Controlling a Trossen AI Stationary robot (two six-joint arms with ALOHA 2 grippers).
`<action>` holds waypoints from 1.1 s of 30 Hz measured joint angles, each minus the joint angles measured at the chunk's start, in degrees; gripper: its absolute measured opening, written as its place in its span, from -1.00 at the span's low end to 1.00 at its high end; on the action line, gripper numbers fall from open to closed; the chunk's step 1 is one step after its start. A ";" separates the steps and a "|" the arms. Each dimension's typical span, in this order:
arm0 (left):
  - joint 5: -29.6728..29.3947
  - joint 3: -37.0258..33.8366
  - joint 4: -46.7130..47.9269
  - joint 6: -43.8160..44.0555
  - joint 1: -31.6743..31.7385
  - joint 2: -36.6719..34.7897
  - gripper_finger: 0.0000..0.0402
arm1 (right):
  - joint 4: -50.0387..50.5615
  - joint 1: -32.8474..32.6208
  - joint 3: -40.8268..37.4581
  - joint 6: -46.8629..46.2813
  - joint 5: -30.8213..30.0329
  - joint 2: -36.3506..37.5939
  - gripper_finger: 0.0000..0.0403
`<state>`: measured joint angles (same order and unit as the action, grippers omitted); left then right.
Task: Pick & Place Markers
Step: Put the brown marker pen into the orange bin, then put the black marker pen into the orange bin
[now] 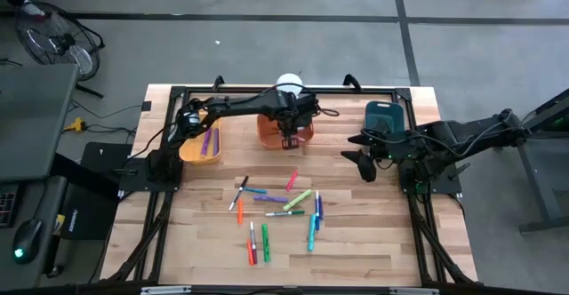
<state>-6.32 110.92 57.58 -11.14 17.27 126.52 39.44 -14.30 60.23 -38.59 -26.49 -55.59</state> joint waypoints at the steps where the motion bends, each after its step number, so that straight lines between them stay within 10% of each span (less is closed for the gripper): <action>1: 0.21 -0.03 -1.06 -0.06 -0.01 0.02 -0.92 | -0.02 0.00 0.00 0.00 -0.01 0.00 0.25; 33: -0.18 3.56 10.00 7.25 -0.06 -0.59 -0.44 | 1.51 -0.01 0.00 2.81 4.66 -0.02 0.25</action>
<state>-6.50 114.48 67.58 -3.89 17.21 125.93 40.95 -14.30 60.23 -35.78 -21.83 -55.61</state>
